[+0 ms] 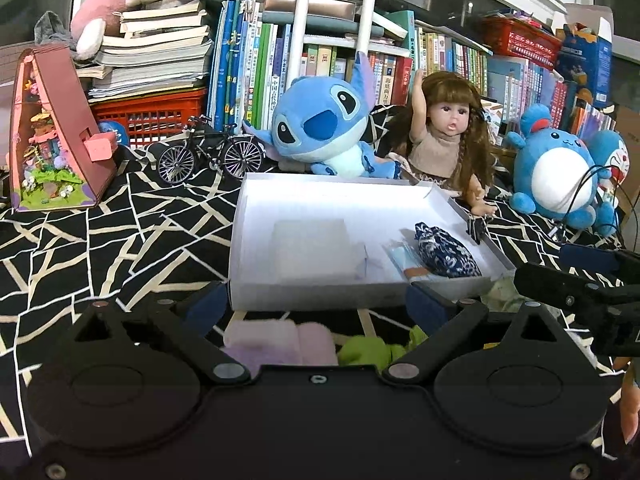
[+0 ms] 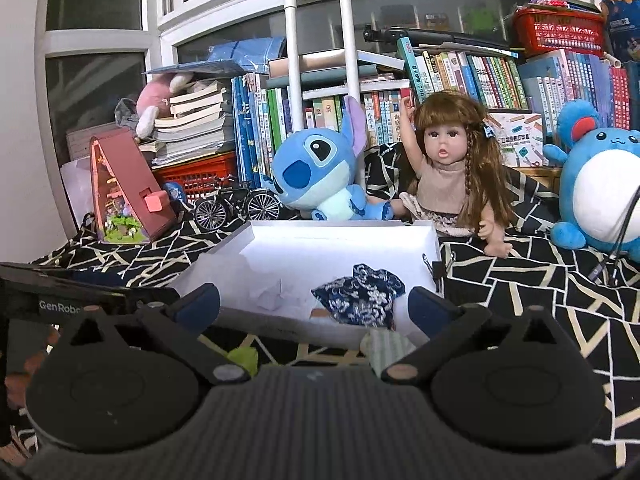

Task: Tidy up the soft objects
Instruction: 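Open both grippers to release the items in the box and withdraw, then grasp the purple plush with the left gripper while the right grasps the white fluffy plush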

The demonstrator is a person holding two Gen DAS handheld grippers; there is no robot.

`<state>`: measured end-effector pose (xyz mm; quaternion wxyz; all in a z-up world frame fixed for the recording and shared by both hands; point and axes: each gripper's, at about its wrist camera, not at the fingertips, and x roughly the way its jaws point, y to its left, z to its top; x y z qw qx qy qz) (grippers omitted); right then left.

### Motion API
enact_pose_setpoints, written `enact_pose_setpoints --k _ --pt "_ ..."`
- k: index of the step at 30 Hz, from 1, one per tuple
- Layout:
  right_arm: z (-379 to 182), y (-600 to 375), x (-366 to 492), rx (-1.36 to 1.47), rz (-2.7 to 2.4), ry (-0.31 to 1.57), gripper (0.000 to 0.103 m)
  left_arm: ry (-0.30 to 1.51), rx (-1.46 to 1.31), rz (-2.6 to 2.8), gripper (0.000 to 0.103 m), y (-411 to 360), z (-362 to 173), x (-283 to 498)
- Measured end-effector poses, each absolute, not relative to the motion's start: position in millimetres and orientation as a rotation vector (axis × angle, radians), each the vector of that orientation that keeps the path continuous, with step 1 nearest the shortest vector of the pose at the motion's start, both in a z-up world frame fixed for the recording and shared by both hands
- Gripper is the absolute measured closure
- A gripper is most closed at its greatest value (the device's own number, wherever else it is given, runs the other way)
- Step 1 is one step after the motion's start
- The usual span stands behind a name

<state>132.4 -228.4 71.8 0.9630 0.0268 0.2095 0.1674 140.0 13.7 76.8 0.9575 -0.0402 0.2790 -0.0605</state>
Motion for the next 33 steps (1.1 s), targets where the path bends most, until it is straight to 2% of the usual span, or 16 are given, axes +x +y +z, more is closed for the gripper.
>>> enact_pose_setpoints --k 33 --pt "34.3 -244.2 65.0 -0.004 0.186 0.397 0.0 0.551 -0.056 -0.024 0.007 23.9 35.8 68.2"
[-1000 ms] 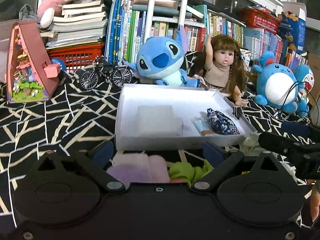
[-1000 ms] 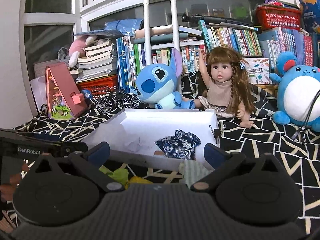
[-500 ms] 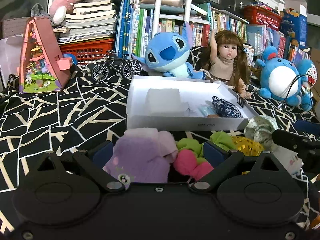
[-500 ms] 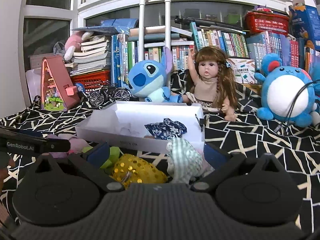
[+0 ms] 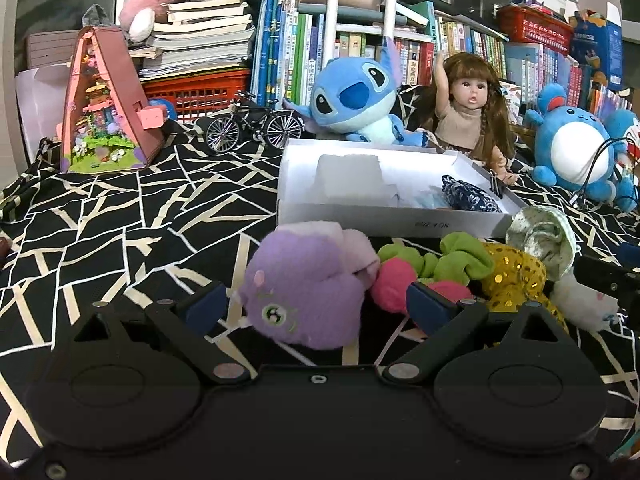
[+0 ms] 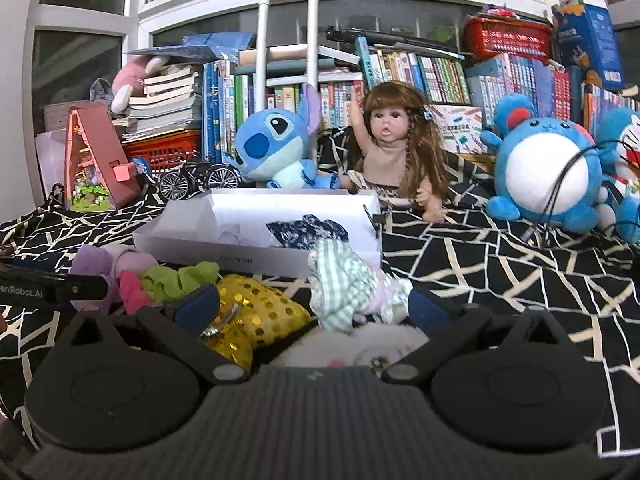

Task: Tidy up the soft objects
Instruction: 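Grasp the purple plush with the left gripper while the right grasps the white fluffy plush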

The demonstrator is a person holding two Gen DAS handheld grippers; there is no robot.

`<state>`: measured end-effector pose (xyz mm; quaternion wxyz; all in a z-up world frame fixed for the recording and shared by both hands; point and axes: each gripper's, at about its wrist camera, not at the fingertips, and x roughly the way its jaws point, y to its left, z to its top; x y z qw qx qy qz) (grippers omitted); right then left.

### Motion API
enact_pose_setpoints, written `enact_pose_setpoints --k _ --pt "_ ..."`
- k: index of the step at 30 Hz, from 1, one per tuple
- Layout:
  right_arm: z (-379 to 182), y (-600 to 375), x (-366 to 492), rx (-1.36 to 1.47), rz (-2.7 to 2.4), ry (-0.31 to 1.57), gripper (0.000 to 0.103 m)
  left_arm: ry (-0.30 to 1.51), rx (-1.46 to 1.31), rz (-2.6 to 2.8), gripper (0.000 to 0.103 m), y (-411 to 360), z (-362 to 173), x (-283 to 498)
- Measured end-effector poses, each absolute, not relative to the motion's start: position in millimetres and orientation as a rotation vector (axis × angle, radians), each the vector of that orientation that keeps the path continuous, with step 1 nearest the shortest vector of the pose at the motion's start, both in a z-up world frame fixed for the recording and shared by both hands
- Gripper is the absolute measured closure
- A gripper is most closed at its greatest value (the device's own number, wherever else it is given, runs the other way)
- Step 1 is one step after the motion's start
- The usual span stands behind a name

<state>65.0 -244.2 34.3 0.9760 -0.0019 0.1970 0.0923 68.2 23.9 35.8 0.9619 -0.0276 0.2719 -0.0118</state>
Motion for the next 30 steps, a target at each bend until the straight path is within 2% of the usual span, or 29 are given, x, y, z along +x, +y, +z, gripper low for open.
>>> enact_pose_setpoints --k 15,30 --pt "18.4 -251.8 53.3 -0.031 0.121 0.421 0.0 0.539 -0.019 0.021 0.007 30.7 22.6 54.3" --pt "5.6 -252.2 58.3 -0.076 0.086 0.447 0.0 0.571 -0.035 0.045 0.007 28.6 8.9 72.1"
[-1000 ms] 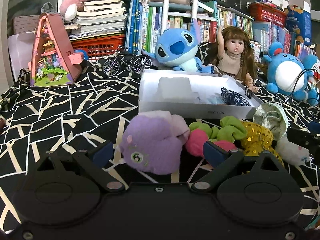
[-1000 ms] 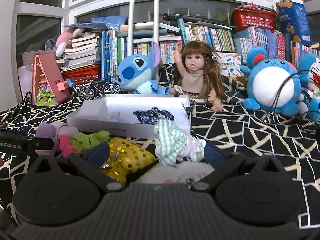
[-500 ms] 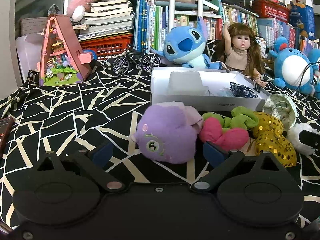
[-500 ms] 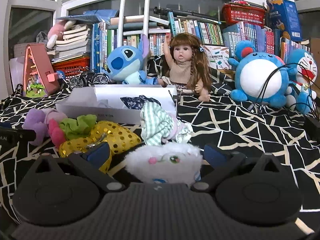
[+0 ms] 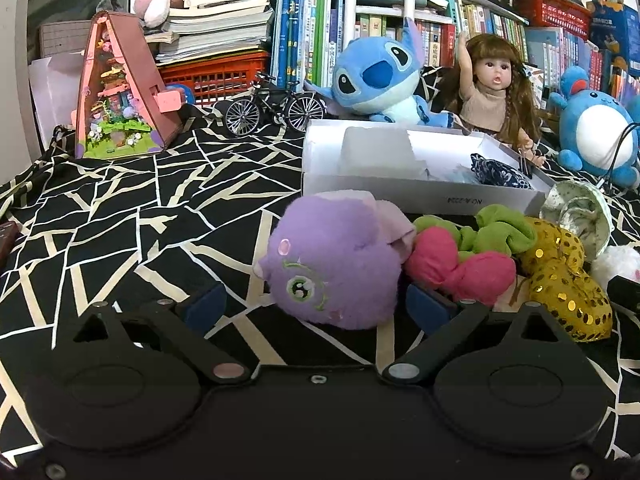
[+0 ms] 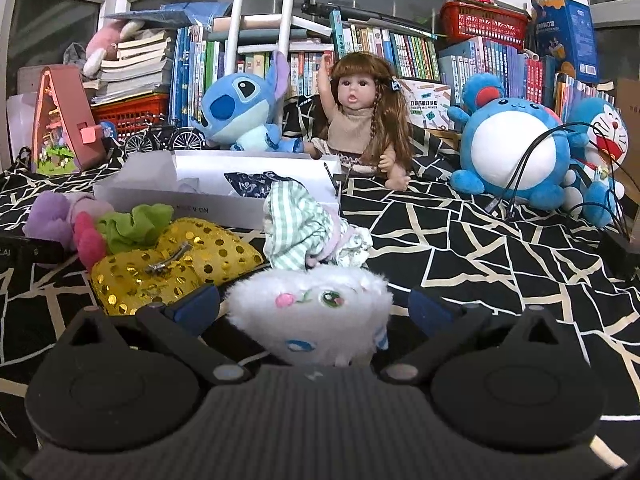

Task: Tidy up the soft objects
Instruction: 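Grasp the purple plush with the left gripper while the right grasps the white fluffy plush, then carry the purple plush and white fluffy plush into the white box with both grippers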

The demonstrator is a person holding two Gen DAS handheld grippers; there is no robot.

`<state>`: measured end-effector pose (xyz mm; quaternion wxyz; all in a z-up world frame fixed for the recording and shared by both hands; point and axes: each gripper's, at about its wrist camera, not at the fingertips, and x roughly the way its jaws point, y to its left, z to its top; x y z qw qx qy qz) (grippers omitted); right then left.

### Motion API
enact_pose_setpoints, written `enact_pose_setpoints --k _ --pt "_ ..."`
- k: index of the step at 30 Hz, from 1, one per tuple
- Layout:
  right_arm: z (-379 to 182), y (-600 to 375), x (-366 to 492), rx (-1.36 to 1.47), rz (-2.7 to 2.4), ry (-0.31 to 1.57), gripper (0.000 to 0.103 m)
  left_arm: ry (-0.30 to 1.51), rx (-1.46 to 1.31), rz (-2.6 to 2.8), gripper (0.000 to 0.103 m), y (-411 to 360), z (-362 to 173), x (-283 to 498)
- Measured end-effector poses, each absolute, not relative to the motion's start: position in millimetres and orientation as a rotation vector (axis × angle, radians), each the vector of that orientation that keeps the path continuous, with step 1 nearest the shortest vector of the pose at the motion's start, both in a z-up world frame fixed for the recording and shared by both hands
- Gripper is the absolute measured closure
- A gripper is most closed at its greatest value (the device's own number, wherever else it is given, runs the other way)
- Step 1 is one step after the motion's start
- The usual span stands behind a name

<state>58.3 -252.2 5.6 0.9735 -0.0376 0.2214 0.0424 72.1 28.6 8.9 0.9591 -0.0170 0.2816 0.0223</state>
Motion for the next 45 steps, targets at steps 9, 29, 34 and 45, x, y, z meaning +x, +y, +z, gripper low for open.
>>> enact_pose_setpoints --k 9,29,34,45 --pt "0.7 -248.3 67.1 -0.091 0.089 0.479 0.0 0.583 -0.022 0.044 0.007 24.2 3.4 82.4" --pt "-1.5 -246.5 79.4 -0.092 0.099 0.559 0.0 0.611 -0.025 0.039 0.007 27.7 -1.4 89.7" --pt "2.2 -245.7 86.1 -0.11 0.093 0.569 0.0 0.62 -0.02 0.037 0.007 28.0 1.2 96.1" --pt "0.7 -249.8 90.4 -0.092 0.105 0.587 0.003 0.616 -0.006 0.014 0.028 28.4 2.0 98.6"
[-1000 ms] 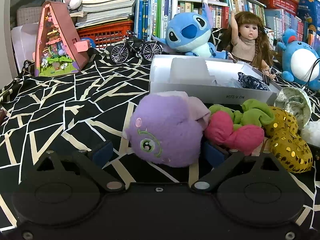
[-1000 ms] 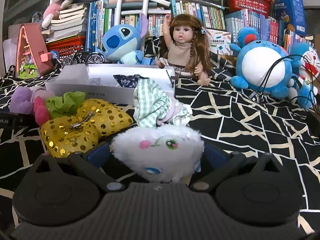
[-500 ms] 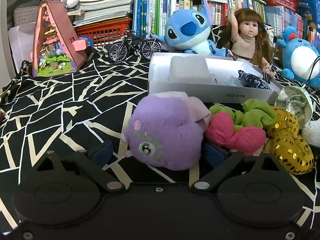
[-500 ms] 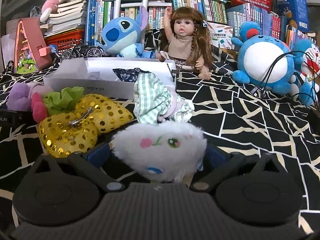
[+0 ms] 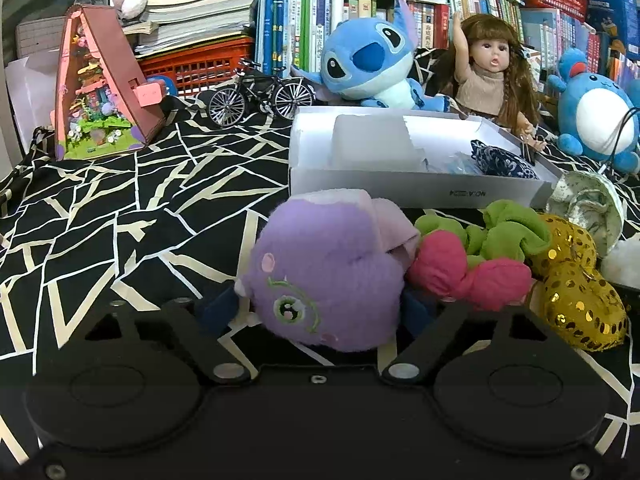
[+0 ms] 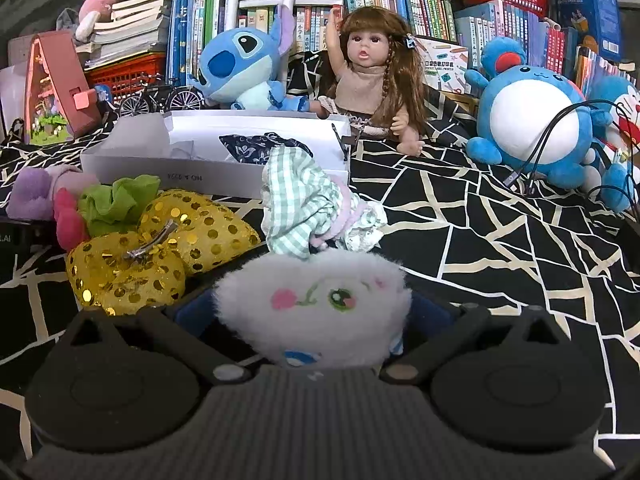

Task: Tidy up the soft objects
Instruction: 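Carry the purple plush and white fluffy plush into the white box with both grippers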

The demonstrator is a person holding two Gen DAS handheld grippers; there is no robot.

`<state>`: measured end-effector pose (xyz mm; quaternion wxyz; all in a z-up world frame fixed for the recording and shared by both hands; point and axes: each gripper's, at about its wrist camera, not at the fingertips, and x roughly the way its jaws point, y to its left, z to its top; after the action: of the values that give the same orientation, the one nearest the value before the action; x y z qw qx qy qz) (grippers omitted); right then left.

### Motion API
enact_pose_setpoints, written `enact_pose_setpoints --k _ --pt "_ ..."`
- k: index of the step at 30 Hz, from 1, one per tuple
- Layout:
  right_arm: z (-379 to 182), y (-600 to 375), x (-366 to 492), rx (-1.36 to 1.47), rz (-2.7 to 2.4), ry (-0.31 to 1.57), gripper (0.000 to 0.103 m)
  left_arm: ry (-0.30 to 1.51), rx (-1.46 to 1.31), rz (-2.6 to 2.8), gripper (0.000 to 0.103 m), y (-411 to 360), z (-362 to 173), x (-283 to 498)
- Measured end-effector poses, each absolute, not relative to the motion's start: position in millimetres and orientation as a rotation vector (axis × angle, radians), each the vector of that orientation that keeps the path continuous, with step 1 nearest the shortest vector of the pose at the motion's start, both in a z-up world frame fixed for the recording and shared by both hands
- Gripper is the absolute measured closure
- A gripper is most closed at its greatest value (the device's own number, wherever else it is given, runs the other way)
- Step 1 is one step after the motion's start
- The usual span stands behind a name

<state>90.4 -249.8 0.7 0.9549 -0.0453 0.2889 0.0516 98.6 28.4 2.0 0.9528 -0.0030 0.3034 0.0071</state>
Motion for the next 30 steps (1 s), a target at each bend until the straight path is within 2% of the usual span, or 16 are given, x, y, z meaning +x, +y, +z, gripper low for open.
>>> enact_pose_setpoints --k 3,6,19,30 --pt "2.9 -250.7 90.7 -0.081 0.11 0.591 0.011 0.621 -0.003 0.001 0.039 29.2 1.9 99.0" --pt "5.4 -251.3 90.1 -0.077 0.11 0.589 0.019 0.616 0.004 -0.011 0.04 28.9 3.8 96.9" --pt "27.7 -262.8 84.4 -0.042 0.081 0.545 0.02 0.563 0.013 -0.033 0.04 32.8 35.8 81.5" --pt "59.0 -281.1 110.0 0.034 0.077 0.519 0.02 0.547 -0.012 -0.072 0.04 52.0 75.8 104.5"
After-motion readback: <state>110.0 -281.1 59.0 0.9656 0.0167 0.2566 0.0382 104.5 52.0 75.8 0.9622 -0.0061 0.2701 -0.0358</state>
